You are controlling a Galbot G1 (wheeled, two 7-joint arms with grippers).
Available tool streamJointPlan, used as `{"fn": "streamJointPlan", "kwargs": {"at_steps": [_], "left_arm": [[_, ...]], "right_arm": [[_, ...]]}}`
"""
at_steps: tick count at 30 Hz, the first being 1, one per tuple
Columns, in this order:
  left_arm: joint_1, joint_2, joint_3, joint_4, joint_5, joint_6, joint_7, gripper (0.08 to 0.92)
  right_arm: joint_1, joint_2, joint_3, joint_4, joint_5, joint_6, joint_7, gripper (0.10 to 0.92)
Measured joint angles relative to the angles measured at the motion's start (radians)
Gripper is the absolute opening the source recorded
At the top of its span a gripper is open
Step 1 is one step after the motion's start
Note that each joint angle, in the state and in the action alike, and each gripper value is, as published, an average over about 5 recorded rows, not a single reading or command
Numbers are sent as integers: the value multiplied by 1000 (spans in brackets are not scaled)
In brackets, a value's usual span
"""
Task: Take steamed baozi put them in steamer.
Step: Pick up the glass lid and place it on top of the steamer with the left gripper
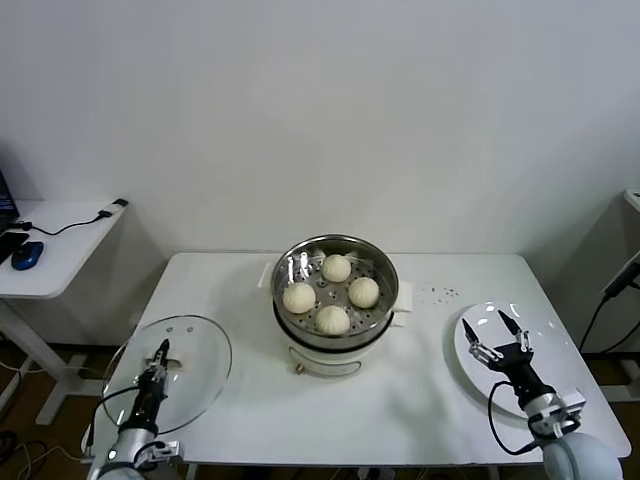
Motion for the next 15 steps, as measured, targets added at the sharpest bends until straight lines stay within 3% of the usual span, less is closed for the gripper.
{"fn": "streamJointPlan", "kwargs": {"at_steps": [15], "left_arm": [[107,122,48,-357,-129,218,126,146]], "right_arm": [[47,-21,-13,-43,-12,4,-5,823]]}}
